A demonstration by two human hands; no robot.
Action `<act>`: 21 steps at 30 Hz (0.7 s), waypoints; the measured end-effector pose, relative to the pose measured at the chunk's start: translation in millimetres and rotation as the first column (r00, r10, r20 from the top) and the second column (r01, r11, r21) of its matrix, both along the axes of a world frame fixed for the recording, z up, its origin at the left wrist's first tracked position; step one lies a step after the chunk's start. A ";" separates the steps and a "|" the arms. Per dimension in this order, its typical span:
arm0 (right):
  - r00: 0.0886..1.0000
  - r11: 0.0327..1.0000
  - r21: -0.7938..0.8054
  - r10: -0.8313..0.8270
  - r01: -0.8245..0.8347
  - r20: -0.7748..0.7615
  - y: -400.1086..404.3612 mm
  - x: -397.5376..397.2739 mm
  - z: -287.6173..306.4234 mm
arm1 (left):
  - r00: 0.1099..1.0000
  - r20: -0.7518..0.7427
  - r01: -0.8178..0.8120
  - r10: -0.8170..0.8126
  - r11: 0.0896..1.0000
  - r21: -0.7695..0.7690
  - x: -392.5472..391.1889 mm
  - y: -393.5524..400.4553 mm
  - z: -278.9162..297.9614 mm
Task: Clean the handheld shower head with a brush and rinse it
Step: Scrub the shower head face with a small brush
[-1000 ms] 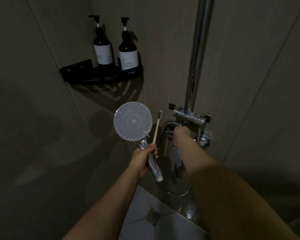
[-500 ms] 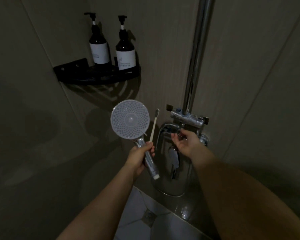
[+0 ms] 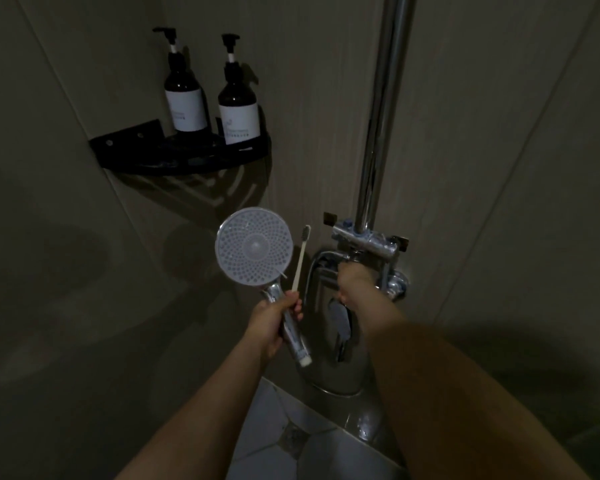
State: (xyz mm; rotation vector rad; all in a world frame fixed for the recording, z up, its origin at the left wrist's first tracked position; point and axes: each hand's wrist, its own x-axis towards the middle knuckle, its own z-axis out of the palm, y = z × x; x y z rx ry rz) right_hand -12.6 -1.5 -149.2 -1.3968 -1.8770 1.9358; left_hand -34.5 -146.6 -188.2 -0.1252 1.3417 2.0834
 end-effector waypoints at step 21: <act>0.847 0.632 -0.768 -0.349 -0.104 -0.402 12.6 12.5 -21.0 | 1.000 0.006 -0.001 0.001 1.000 0.015 -1.4 -7.5 0.4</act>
